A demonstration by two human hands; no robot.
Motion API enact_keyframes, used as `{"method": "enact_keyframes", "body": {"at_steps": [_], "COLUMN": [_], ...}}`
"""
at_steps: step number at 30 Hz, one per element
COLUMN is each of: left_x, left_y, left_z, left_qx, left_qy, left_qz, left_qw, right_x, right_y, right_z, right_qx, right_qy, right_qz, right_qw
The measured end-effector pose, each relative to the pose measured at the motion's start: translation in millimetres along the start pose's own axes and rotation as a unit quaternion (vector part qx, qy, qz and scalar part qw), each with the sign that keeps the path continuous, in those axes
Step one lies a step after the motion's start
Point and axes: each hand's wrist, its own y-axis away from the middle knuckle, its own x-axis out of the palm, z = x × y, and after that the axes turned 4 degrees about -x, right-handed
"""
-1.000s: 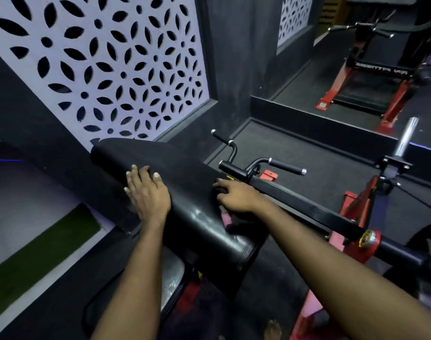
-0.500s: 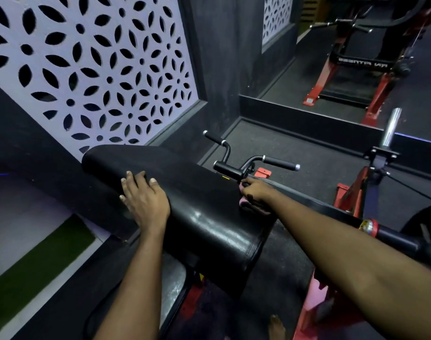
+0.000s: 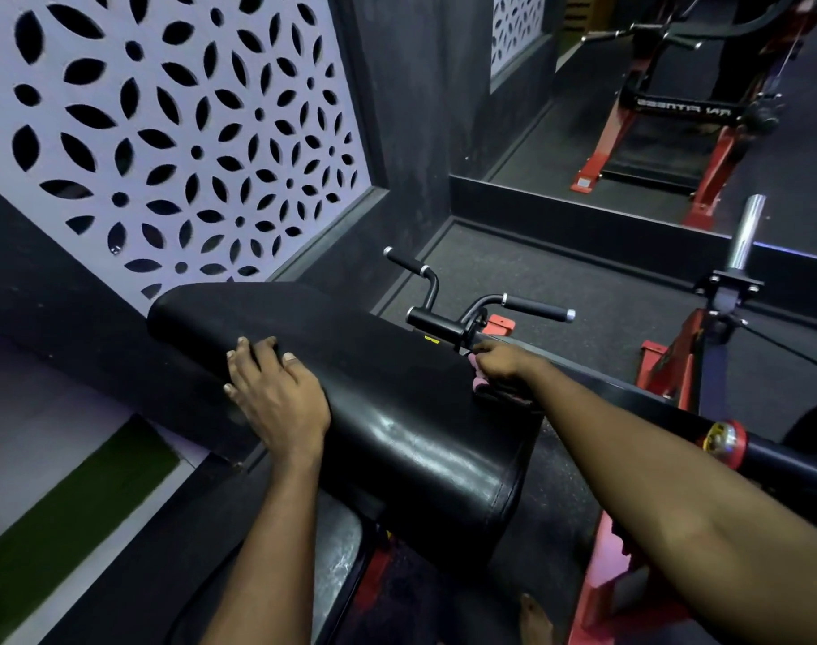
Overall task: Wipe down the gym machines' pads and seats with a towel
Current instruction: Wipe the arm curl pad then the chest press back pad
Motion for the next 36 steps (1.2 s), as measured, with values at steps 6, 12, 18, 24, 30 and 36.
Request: {"method": "enact_keyframes", "body": {"at_steps": [6,12,18,24,30,36], "left_x": [0.3,-4.5,-20.1,0.5,9.7,13.6], "left_y": [0.9,4.1,-38.2,-71.3,-75.2,-78.1], "left_z": [-0.4,-2.6,2.4,14.1,18.6,20.3], "left_qx": [-0.004,-0.006,-0.049,-0.13,-0.143,-0.176], "left_qy": [0.003,0.018,0.061,0.08,0.104,0.099], "left_qz": [-0.002,-0.002,-0.069,-0.065,-0.086,-0.073], "left_qw": [1.0,1.0,0.995,0.986,0.981,0.977], "right_x": [5.0,11.9,23.6,43.8,50.1,63.8], "right_y": [47.9,130.2,143.2,104.9,54.2,2.4], "right_z": [54.2,104.9,111.7,148.3,188.8,229.0], "right_qx": [-0.073,-0.241,-0.312,-0.345,-0.379,-0.418], "right_qy": [0.101,0.087,0.116,0.143,0.179,0.192], "right_qz": [0.004,0.022,0.027,0.008,0.056,0.083], "right_qw": [0.992,0.966,0.943,0.928,0.906,0.884]}}
